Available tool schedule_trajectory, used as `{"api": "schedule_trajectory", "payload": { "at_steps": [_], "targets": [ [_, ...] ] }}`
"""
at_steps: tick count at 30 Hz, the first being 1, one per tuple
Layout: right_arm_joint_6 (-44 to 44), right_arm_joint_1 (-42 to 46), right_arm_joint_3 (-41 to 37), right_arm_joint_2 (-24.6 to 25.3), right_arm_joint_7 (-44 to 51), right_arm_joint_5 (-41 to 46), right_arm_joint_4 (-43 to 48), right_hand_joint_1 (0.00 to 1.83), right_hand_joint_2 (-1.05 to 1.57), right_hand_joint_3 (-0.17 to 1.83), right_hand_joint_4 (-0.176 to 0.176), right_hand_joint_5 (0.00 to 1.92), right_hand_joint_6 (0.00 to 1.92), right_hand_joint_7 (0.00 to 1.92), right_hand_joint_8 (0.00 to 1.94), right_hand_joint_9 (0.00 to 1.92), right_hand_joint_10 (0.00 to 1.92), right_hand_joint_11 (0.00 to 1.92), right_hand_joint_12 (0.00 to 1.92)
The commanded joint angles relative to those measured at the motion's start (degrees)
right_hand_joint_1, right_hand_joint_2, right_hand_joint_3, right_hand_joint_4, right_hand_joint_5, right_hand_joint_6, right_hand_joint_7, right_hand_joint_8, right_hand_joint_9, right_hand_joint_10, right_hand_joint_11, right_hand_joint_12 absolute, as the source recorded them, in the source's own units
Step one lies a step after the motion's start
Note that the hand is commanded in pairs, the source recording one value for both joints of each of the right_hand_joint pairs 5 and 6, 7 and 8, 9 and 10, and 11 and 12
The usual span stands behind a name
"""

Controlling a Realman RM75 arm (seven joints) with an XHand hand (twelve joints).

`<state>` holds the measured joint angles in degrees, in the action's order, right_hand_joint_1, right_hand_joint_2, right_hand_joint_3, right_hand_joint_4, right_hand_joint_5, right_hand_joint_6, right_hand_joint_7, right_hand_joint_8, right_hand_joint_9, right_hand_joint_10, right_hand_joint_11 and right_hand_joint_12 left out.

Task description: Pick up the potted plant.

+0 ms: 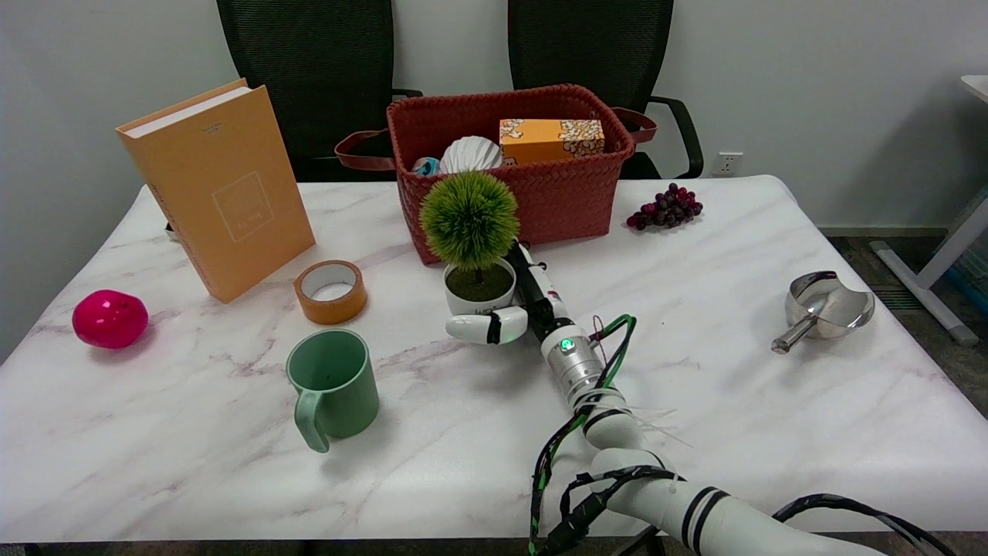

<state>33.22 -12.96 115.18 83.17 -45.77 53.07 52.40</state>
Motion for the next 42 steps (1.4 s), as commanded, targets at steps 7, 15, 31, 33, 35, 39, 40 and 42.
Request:
{"api": "schedule_trajectory", "payload": {
  "at_steps": [7,15,31,33,35,39,40,42],
  "targets": [
    [5.11,2.41,-0.14,-1.38,0.19,-1.75,4.50,1.10,-0.29,0.60,0.000,0.00,0.00,0.32,0.32,0.00,0.00,0.00,0.00],
    [4.87,1.90,-0.14,-1.27,-0.05,-1.48,2.60,1.11,-0.29,0.62,0.000,0.00,0.00,0.32,0.32,0.00,0.00,0.00,0.00],
    [4.95,-0.71,0.02,-0.02,-4.61,-2.63,-3.46,1.11,-0.31,0.65,0.000,0.00,0.00,0.31,0.31,0.00,0.00,0.00,0.00],
    [4.98,-0.70,0.02,-0.02,-4.61,-2.63,-3.46,1.10,-0.31,0.65,0.000,0.00,0.00,0.31,0.31,0.00,0.00,0.00,0.00],
    [5.03,-0.70,0.02,-0.02,-4.61,-2.63,-3.46,1.10,-0.31,0.66,0.000,0.00,0.00,0.30,0.30,0.00,0.00,0.00,0.00],
    [5.11,-0.70,0.02,-0.02,-4.71,-3.15,-3.39,1.11,-0.32,0.66,0.000,0.00,0.00,0.30,0.30,0.00,0.00,0.00,0.00],
    [5.11,-0.70,0.02,-0.02,-4.82,-3.35,-3.39,1.11,-0.33,0.67,0.000,0.00,0.00,0.30,0.30,0.00,0.00,0.00,0.00],
    [5.11,-0.70,0.02,-0.02,-4.92,-3.35,-3.35,1.11,-0.33,0.67,0.000,0.00,0.00,0.30,0.30,0.00,0.00,0.00,0.00]
  ]
}}
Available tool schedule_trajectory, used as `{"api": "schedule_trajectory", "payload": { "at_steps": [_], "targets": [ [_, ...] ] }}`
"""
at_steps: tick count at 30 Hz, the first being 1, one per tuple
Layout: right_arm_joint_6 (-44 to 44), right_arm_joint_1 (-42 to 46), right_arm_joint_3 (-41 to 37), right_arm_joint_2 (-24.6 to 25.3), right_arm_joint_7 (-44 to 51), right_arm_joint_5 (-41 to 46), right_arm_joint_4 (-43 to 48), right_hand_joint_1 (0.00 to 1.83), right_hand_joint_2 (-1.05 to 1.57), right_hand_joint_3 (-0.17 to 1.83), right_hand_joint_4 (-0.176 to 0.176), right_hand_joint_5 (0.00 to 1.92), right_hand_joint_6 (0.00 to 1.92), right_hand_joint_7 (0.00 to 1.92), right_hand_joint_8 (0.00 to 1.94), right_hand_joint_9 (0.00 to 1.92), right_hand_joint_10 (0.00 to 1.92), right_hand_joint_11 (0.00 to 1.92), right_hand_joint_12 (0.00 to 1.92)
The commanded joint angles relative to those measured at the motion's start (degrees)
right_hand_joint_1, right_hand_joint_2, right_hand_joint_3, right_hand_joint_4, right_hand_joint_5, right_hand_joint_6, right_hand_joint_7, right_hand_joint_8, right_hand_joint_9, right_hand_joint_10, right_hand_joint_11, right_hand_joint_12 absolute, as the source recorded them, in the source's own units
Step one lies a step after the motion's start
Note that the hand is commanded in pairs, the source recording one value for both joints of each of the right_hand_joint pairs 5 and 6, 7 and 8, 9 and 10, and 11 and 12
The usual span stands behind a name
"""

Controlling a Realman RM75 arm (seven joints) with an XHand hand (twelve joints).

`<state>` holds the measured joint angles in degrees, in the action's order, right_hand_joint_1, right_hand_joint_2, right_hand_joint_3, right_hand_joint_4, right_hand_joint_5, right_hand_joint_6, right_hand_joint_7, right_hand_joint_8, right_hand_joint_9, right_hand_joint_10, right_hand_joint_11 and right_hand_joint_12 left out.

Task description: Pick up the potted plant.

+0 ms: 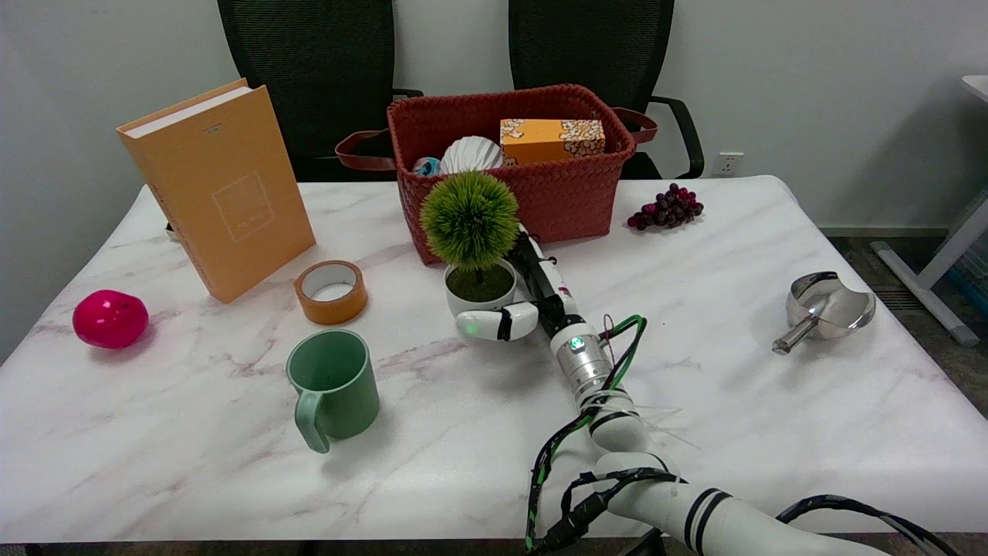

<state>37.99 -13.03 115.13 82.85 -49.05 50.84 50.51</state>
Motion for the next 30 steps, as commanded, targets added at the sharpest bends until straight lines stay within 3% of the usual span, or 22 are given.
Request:
{"api": "schedule_trajectory", "payload": {
  "at_steps": [1,24,30],
  "targets": [
    [0.34,-0.63,0.07,0.30,-1.64,-1.12,-1.37,1.11,-0.33,0.67,0.000,0.00,0.00,0.30,0.30,0.00,0.00,0.00,0.00],
    [-0.22,-1.43,0.31,0.73,-1.72,-1.68,-1.73,1.11,-0.36,0.66,0.000,0.00,0.00,0.35,0.35,0.00,0.00,0.00,0.00],
    [-0.22,-1.43,0.39,0.78,-1.72,-1.68,-1.89,1.13,-0.36,0.62,0.000,0.00,0.00,0.44,0.44,0.00,0.00,0.14,0.14]
  ]
}}
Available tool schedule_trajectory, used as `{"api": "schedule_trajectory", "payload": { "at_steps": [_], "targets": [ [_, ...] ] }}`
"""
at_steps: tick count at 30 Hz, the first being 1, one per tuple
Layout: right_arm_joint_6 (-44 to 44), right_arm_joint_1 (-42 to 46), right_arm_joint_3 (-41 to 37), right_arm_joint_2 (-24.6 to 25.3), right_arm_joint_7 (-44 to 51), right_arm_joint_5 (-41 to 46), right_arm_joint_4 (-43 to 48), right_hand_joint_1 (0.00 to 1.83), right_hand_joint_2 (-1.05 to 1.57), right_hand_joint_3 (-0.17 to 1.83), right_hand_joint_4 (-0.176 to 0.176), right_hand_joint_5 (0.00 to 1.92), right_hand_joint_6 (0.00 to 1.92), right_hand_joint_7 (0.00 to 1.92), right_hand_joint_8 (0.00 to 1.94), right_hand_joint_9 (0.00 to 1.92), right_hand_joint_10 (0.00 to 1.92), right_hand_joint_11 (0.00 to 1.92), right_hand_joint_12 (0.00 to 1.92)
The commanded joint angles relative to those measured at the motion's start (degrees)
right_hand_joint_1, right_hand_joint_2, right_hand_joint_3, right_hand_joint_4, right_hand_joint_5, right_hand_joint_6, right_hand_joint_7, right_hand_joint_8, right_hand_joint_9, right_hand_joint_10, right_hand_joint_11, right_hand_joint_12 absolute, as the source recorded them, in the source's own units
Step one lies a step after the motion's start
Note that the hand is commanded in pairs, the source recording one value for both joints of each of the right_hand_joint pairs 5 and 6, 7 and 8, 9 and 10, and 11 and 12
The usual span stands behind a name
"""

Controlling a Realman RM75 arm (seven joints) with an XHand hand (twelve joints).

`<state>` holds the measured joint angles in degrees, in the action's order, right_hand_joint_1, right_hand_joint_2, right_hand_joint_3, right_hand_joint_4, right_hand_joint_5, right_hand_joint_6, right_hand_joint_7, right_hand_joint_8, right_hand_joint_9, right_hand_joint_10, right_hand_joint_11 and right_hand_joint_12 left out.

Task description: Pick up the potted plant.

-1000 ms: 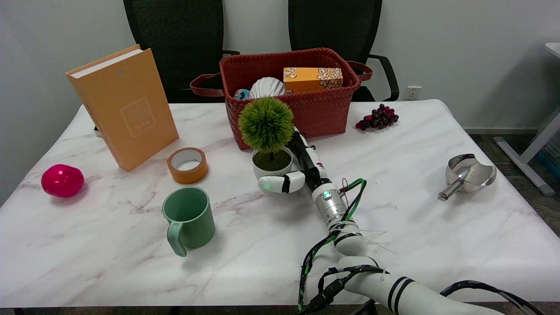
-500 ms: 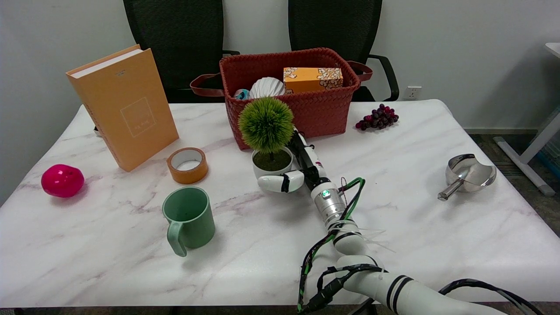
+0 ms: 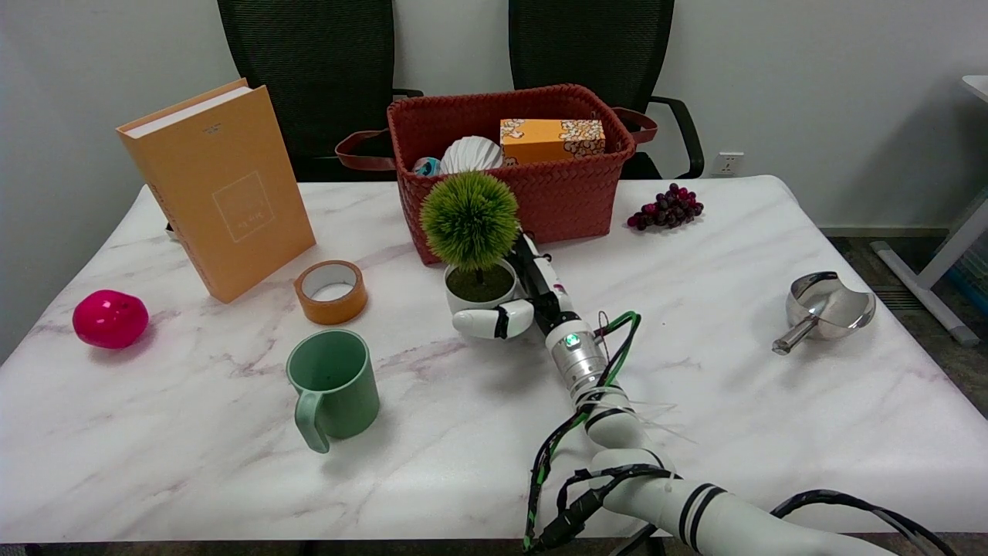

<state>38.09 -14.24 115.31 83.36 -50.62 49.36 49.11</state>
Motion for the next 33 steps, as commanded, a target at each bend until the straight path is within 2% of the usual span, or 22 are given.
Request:
{"api": "schedule_trajectory", "payload": {
  "at_steps": [1,18,33],
  "targets": [
    [-0.32,-0.23,0.21,0.26,-0.16,-0.20,-0.49,1.13,-0.36,0.62,0.000,0.00,0.00,0.45,0.45,0.01,0.01,0.15,0.15],
    [-0.40,-0.55,0.21,0.26,-0.56,-0.20,-0.81,1.15,-0.37,0.61,0.000,0.04,0.04,0.48,0.48,0.05,0.05,0.31,0.31],
    [-0.40,-0.63,0.21,0.42,-0.56,-0.20,-1.21,1.16,-0.39,0.66,0.000,0.25,0.25,0.55,0.55,0.15,0.15,0.49,0.49]
  ]
}}
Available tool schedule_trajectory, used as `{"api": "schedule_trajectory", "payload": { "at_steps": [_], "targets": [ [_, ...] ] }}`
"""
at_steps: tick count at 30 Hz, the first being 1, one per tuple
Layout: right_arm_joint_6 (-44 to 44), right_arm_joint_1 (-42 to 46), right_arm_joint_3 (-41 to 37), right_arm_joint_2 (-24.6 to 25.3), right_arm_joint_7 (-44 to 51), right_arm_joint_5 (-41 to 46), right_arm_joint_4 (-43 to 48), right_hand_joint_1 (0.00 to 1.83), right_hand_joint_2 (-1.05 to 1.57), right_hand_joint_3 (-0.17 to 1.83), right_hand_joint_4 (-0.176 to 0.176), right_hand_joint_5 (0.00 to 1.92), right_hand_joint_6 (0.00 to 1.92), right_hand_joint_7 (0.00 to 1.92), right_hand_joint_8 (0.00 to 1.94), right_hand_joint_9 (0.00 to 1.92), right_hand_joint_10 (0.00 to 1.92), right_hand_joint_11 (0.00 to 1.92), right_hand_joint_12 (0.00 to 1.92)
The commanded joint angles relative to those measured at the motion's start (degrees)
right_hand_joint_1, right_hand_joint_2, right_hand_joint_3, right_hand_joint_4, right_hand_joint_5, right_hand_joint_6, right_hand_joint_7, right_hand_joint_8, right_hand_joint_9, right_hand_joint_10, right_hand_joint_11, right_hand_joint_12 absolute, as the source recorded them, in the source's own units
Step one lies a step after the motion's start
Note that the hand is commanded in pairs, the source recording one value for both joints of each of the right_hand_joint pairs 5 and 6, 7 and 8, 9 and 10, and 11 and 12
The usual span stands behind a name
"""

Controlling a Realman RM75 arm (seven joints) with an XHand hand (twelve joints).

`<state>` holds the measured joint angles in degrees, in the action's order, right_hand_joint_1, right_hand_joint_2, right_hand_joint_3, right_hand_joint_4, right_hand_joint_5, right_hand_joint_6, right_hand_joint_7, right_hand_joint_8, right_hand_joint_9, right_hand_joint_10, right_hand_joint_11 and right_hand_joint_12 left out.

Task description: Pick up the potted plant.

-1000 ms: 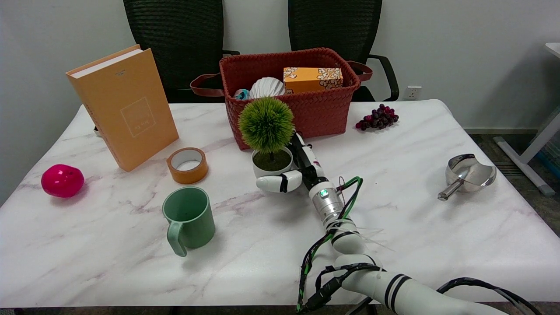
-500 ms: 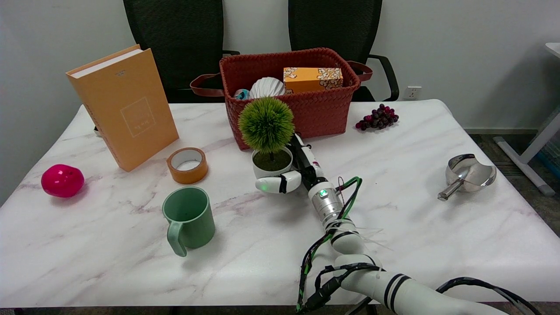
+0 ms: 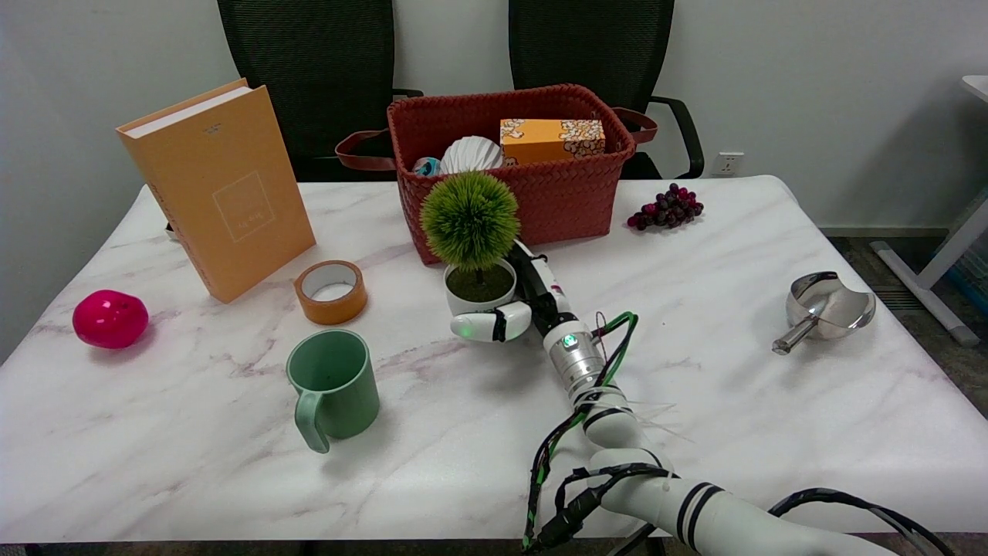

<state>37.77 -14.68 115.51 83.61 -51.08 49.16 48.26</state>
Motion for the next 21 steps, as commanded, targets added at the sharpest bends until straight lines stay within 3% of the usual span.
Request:
{"api": "schedule_trajectory", "payload": {
  "at_steps": [1,15,17,21],
  "targets": [
    [-0.08,-0.18,0.01,0.17,-0.09,0.00,-0.36,1.16,-0.39,0.66,0.000,0.25,0.25,0.57,0.57,0.16,0.16,0.52,0.52],
    [-0.16,-0.18,0.01,0.33,-0.09,0.00,-0.36,1.17,-0.34,0.60,0.000,0.29,0.29,0.62,0.62,0.31,0.31,0.78,0.78],
    [-0.16,-0.21,0.01,0.33,-0.09,0.00,-0.36,1.16,-0.32,0.61,0.000,0.29,0.29,0.98,0.98,0.33,0.33,0.82,0.82],
    [-0.16,-0.26,0.01,0.33,-0.09,0.00,-0.36,1.16,-0.31,0.64,0.000,0.32,0.32,1.04,1.04,0.41,0.41,0.97,0.97]
  ]
}}
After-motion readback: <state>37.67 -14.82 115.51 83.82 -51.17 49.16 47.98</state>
